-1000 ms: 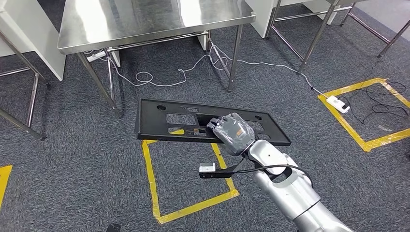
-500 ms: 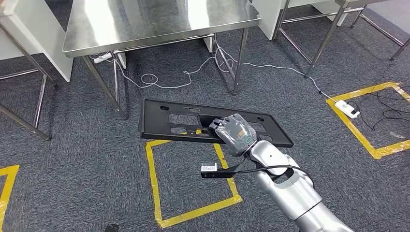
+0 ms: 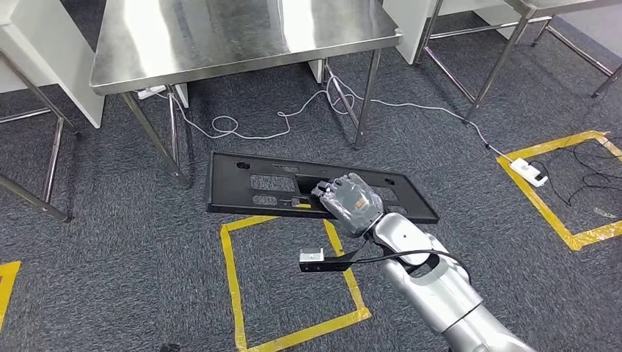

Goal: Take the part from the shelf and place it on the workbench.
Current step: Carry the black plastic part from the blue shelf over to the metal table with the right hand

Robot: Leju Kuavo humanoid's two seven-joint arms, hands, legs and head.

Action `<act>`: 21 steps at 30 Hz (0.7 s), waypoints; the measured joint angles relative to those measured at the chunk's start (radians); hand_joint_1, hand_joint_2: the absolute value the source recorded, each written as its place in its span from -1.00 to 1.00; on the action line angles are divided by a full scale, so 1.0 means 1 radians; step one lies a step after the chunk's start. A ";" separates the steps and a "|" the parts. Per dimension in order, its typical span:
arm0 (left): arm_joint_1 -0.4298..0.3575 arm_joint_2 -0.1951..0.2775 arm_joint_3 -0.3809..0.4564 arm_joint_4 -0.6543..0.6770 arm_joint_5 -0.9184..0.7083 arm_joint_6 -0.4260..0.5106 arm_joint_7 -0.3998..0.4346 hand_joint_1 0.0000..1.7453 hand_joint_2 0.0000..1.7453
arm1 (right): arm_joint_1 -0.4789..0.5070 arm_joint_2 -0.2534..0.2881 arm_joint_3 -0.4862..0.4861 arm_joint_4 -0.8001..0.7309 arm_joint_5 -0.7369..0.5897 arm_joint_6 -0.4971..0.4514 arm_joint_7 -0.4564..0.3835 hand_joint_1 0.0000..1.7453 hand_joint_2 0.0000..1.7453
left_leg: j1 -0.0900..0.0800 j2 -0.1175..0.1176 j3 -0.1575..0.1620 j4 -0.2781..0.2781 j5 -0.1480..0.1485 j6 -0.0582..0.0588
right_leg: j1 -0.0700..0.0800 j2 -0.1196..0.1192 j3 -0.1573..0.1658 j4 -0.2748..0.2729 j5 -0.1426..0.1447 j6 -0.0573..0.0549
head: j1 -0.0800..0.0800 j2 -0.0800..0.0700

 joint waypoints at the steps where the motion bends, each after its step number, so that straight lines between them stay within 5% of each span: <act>1: 0.000 -0.001 0.000 0.000 0.000 0.000 0.000 -1.00 1.00 | -0.003 0.000 0.000 0.000 0.000 0.000 0.000 1.00 1.00 | -0.001 -0.002 0.009 -0.007 -0.002 0.008 | 0.002 0.000 -0.015 0.029 -0.010 -0.001 | 0.001 0.000; 5: -0.002 -0.002 0.000 -0.001 0.000 0.000 0.000 -1.00 1.00 | 0.002 -0.003 0.000 0.002 0.000 0.000 0.001 1.00 1.00 | -0.012 -0.010 0.035 -0.014 -0.022 0.035 | 0.004 0.002 -0.187 0.289 -0.070 -0.017 | 0.004 0.000; 7: -0.001 -0.002 0.000 0.000 0.000 0.000 0.000 -1.00 1.00 | 0.009 -0.007 0.000 0.005 0.000 0.000 0.001 1.00 1.00 | -0.018 -0.018 0.052 -0.013 -0.037 0.038 | 0.005 0.002 -0.219 0.283 -0.030 -0.006 | 0.004 0.000; 9: 0.001 -0.004 0.000 0.000 0.000 -0.001 0.000 -1.00 1.00 | 0.008 -0.010 0.000 0.006 0.000 0.000 0.001 1.00 1.00 | -0.023 -0.024 0.070 -0.010 -0.054 0.034 | 0.007 0.002 -0.182 0.146 0.054 0.006 | 0.005 0.000; 11: 0.002 -0.005 0.000 0.000 0.000 -0.001 0.000 -1.00 1.00 | 0.006 -0.009 0.000 0.005 -0.001 0.001 0.002 1.00 1.00 | -0.031 -0.026 0.078 0.000 -0.076 0.027 | 0.008 0.002 -0.140 0.039 0.105 -0.001 | 0.003 0.000; 16: 0.002 0.000 0.000 0.000 -0.002 0.000 -0.001 -1.00 1.00 | 0.006 -0.007 0.000 -0.001 0.000 0.003 0.006 1.00 1.00 | -0.024 -0.020 0.071 0.043 -0.117 -0.001 | 0.004 0.009 -0.112 0.015 0.097 -0.035 | -0.002 0.000; 19: 0.003 0.001 0.000 0.000 -0.004 0.000 -0.001 -1.00 1.00 | 0.008 -0.004 0.000 -0.003 0.000 0.004 0.006 1.00 1.00 | -0.008 -0.012 -0.027 0.223 -0.189 -0.027 | 0.001 0.010 -0.092 0.014 0.081 -0.048 | -0.007 0.000; 21: 0.005 0.001 0.001 0.000 -0.004 -0.001 -0.001 -1.00 1.00 | 0.013 -0.003 0.000 -0.003 0.000 0.004 0.007 1.00 1.00 | 0.001 -0.008 -0.091 0.304 -0.193 -0.036 | 0.001 0.011 -0.078 0.014 0.069 -0.047 | -0.007 0.000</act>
